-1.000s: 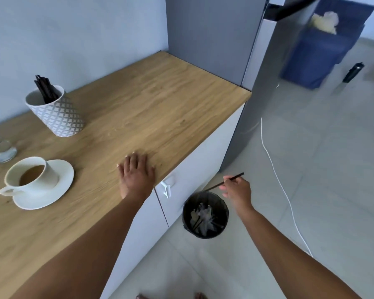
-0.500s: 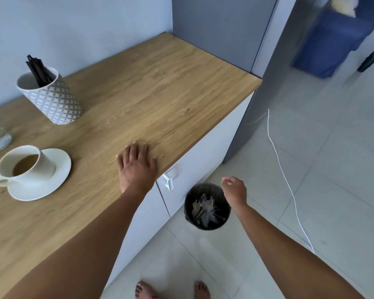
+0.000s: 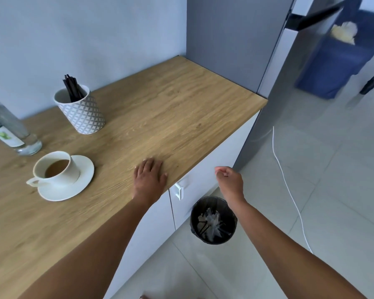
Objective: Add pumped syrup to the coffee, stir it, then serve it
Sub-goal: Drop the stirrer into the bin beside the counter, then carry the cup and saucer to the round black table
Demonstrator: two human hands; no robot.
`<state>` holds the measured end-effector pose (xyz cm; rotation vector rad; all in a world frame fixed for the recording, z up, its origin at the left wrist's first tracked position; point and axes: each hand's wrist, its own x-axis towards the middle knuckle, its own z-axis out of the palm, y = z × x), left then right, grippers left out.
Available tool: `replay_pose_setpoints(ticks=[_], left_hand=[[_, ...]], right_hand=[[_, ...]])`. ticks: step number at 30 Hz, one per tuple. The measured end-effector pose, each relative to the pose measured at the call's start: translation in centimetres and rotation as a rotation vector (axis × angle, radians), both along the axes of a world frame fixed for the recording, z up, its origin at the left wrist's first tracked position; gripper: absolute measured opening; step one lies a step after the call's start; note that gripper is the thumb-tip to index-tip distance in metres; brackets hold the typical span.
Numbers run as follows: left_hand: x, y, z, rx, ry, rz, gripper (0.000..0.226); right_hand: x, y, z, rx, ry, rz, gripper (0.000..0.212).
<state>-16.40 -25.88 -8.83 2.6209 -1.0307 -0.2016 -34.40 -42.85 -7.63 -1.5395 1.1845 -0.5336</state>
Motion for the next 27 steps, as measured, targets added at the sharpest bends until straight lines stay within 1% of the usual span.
replay_pose_setpoints(ticks=[3,7,11,18,23,25,27], left_hand=[[0.4,1.1,1.5,-0.021,0.089,-0.023,0.040],[1.0,4.4,3.3,-0.242,0.260,0.088,0.031],[1.8,9.2,3.9,-0.361,0.288,0.175,0.027],[4.6,18.6,4.1,-0.426,0.362,0.446,0.019],[7.2,24.4,3.8,-0.462,0.390,0.630,0.022],[8.4,25.8,3.9,-0.490,0.394,0.698,0.028],[9.7,26.6,4.2,-0.523,0.436,0.751,0.037]], right_hand=[[2.7,1.9,2.6,-0.035,-0.081,0.089,0.022],[7.2,5.1,5.3,-0.088,-0.143,0.249,0.021],[12.1,8.6,6.6,-0.092,-0.128,0.381,0.020],[19.2,14.9,6.6,-0.100,-0.085,0.559,0.020],[23.2,18.2,6.0,-0.136,-0.020,0.643,0.019],[24.5,19.1,5.8,-0.180,0.026,0.668,0.018],[25.5,19.8,5.6,-0.236,0.090,0.691,0.019]])
